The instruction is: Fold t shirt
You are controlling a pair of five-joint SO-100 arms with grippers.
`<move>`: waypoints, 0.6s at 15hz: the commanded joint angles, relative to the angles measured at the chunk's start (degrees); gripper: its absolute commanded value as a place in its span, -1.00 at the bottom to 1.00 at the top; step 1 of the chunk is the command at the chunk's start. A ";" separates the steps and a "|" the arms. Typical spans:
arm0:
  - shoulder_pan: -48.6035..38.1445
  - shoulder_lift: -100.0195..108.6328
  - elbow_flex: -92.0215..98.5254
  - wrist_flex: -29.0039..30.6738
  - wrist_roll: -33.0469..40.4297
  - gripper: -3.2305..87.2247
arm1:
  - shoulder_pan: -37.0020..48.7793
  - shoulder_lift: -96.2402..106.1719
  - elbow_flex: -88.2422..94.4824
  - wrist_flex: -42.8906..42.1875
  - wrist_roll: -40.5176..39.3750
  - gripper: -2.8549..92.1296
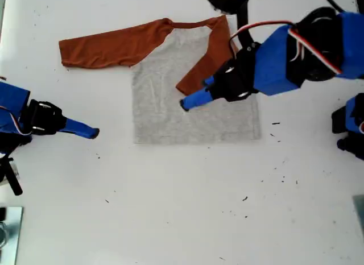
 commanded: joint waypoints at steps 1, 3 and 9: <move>0.79 0.44 0.53 0.09 0.53 -0.72 | 3.69 9.84 5.71 2.72 3.78 -0.42; 1.14 0.44 0.53 0.09 0.53 -0.77 | 7.65 24.08 23.64 2.37 3.16 -0.67; -1.32 0.44 0.35 0.00 -8.00 -0.94 | 10.72 72.95 82.09 5.45 16.52 -0.87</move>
